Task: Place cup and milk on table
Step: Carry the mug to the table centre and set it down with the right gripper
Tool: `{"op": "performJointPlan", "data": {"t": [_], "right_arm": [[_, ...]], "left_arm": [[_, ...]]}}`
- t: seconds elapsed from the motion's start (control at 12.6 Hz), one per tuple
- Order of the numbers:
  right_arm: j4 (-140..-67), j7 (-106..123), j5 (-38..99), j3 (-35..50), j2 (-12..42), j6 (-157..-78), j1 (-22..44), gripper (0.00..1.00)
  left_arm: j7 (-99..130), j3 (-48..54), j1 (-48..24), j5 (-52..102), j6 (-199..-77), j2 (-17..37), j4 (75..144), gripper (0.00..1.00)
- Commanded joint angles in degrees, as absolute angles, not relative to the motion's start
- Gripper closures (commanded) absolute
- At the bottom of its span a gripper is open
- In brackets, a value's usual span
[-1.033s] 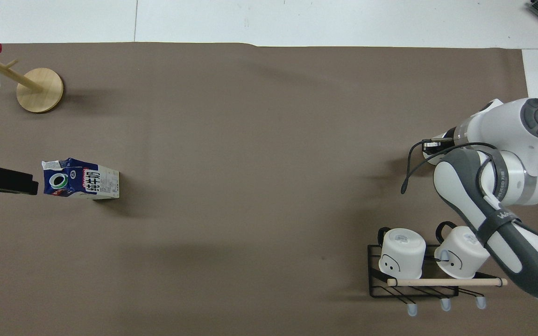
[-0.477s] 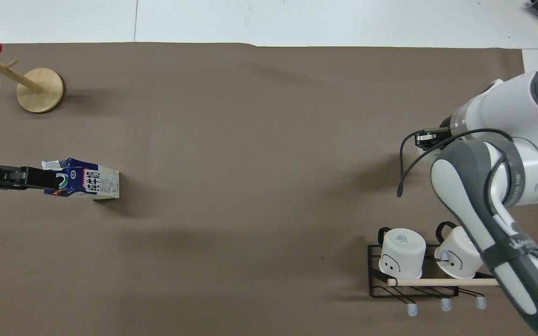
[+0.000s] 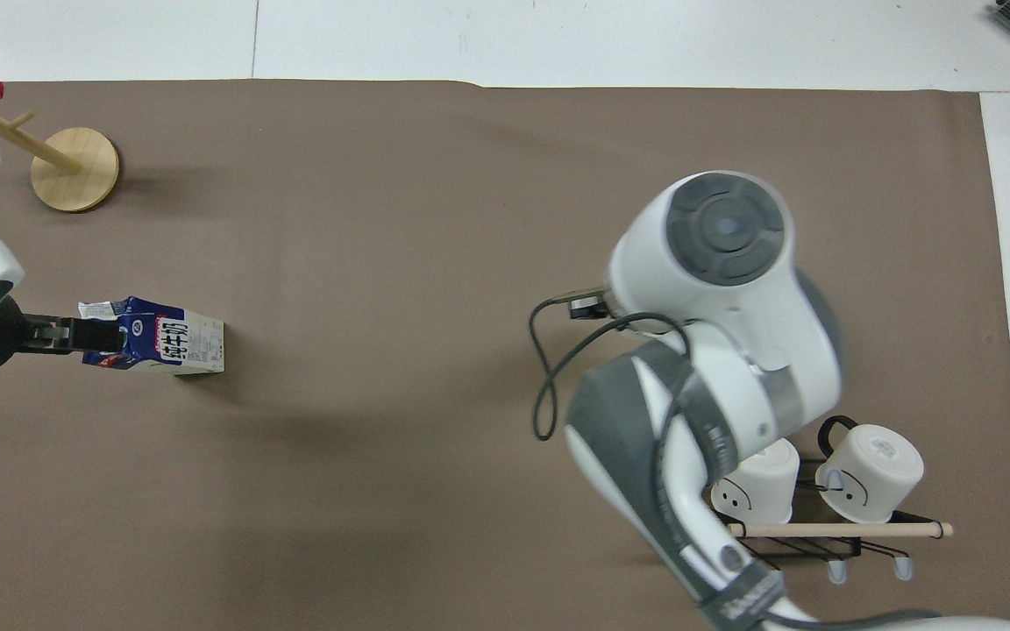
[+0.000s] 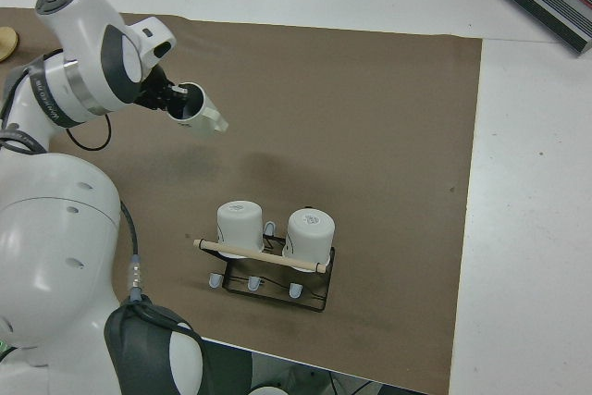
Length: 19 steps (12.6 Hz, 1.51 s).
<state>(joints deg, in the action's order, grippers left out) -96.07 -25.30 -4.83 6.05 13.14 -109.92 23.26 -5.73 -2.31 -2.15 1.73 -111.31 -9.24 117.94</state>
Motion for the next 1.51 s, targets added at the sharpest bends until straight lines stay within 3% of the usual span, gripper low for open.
{"op": "performJointPlan", "data": {"t": [0.0,0.16,0.4,0.87,1.19,1.27,1.35,1.43], "right_arm": [[-86.6,-31.4,-6.2,5.7,21.8,-107.3,28.4,1.0],[-80.5,-39.1,-6.5,5.7,27.9,-107.0,32.9,1.0],[-80.3,-41.3,-5.7,6.3,29.8,-108.3,35.2,1.0],[-92.0,-41.4,-5.4,6.3,26.4,-117.1,33.9,1.0],[-93.8,-40.0,-5.3,6.3,25.8,-117.5,33.0,1.0],[-93.8,-39.8,-5.3,6.3,25.8,-117.5,32.9,0.88],[-93.8,-39.5,-5.3,6.3,25.8,-117.2,32.7,0.68],[-93.8,-39.5,-5.3,6.3,25.8,-117.2,32.7,0.68]], "left_arm": [[-6.6,-1.8,-1.9,1.3,-118.7,-10.5,124.4,0.0],[-6.4,-1.8,-2.2,1.3,-119.4,-10.5,125.1,0.0],[-6.3,-1.8,-2.5,1.3,-120.1,-9.7,125.1,0.0],[-6.2,-1.8,-2.5,1.3,-123.0,-8.4,125.1,0.0],[-5.8,-1.8,-2.5,1.3,-124.3,-7.7,125.1,0.22],[-5.8,-1.7,-2.5,1.3,-124.6,-7.5,125.1,0.28],[-5.7,-1.7,-2.5,1.4,-124.6,-7.5,125.1,0.34],[-5.7,-1.7,-2.5,1.4,-124.6,-7.6,125.1,0.41]]}}
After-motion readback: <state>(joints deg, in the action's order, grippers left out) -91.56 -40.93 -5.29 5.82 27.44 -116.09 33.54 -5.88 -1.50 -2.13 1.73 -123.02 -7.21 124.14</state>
